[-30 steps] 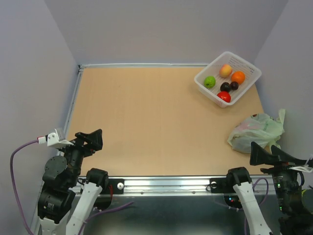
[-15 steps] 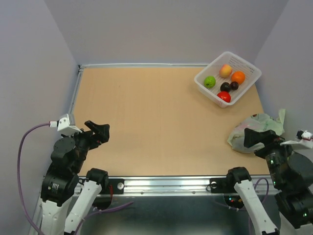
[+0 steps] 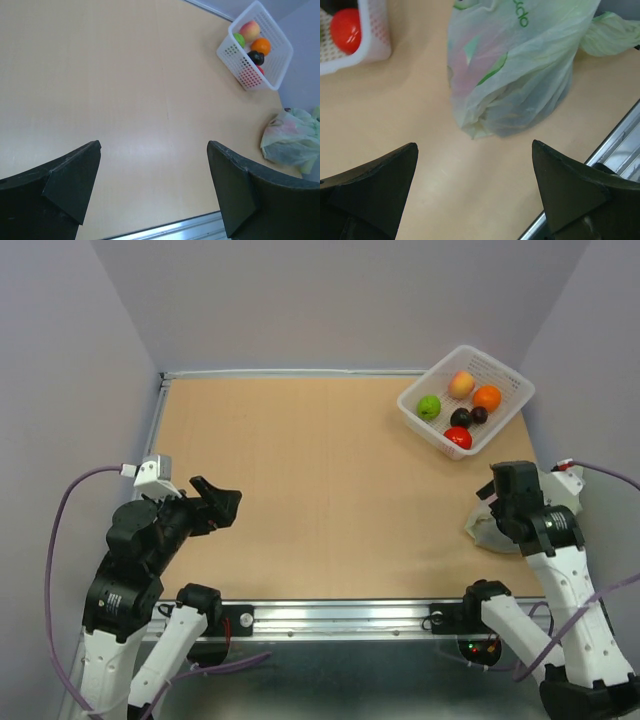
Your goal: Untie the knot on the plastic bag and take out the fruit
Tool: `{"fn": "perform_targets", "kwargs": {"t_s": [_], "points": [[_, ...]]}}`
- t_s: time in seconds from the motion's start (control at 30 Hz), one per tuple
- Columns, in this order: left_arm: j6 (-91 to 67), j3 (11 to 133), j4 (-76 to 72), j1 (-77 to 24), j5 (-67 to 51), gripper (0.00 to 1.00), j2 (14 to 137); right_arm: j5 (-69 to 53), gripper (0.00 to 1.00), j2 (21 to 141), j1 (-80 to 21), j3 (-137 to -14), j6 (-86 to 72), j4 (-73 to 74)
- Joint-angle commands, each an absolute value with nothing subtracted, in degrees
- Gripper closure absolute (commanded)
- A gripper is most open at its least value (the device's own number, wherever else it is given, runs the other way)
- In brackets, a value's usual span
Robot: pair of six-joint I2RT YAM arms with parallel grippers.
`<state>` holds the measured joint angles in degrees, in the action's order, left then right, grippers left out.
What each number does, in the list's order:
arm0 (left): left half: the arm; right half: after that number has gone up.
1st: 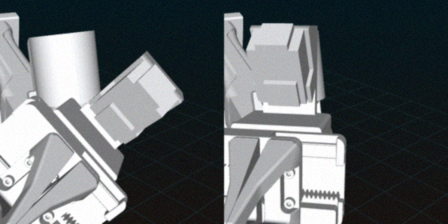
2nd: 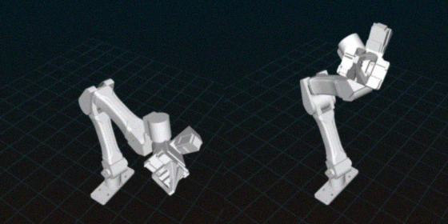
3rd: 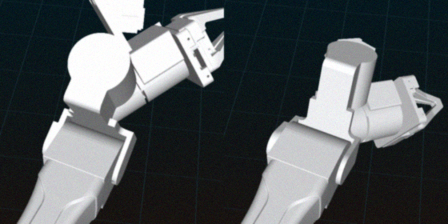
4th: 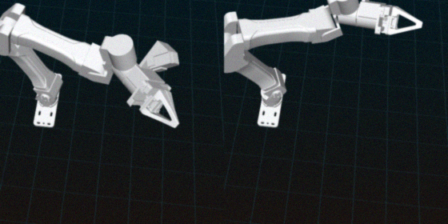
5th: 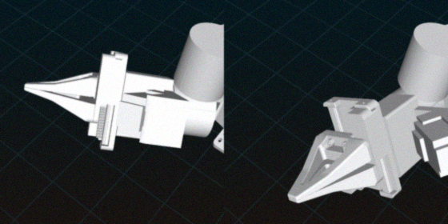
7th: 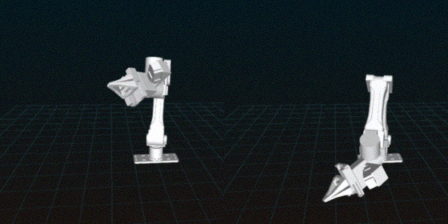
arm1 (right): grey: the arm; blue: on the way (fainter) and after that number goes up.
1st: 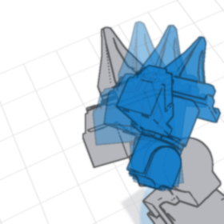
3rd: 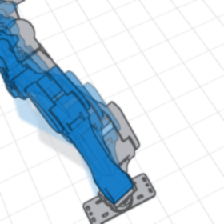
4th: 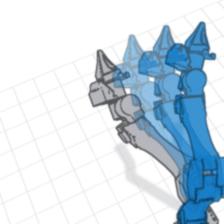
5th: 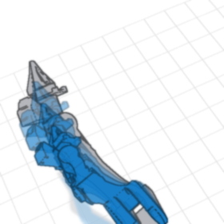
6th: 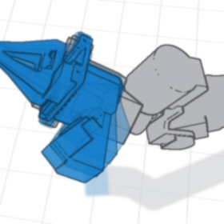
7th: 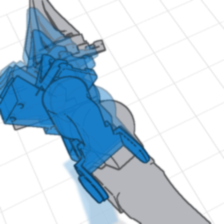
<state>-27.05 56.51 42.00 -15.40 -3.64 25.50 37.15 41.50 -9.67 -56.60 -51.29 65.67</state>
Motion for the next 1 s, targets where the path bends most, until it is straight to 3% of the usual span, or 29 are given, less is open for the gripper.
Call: {"fn": "perform_targets", "kwargs": {"t_s": [0.0,0.23,0.5,0.63,0.73,0.77,0.8,0.83,0.97], "points": [[-26.19,56.95,38.15,-15.73,-10.98,0.01,25.05,49.54,0.0,46.22,-9.49,-53.45,-63.71,65.05],[-22.42,56.34,37.97,-15.73,-13.27,0.01,23.47,58.18,0.0,57.56,-9.49,-52.38,-72.15,61.35],[-20.92,56.51,38.5,-16.87,-12.83,0.01,22.59,58.89,0.04,68.99,-6.86,-49.93,-77.7,57.92],[-21.01,56.6,37.53,-17.14,-13.54,0.01,23.2,58.97,0.27,71.54,-5.36,-49.57,-75.42,55.38],[-20.92,56.78,36.39,-17.14,-13.01,0.01,24.08,59.15,0.56,72.6,-5.45,-50.1,-72.17,54.4],[-20.92,56.86,35.52,-17.14,-13.01,0.01,24.52,58.89,0.74,72.77,-5.45,-50.88,-71.03,54.32],[-21.18,56.95,34.99,-17.14,-13.09,0.02,25.22,57.32,0.83,72.6,-5.45,-51.24,-68.23,54.23],[-21.27,56.95,34.37,-17.14,-13.01,0.02,25.66,56.09,1.0,72.34,-5.36,-51.41,-66.72,54.23],[-22.23,57.04,30.34,-17.14,-12.74,0.02,28.12,47.57,1.0,67.52,-5.62,-51.42,-58.11,52.57]]}}
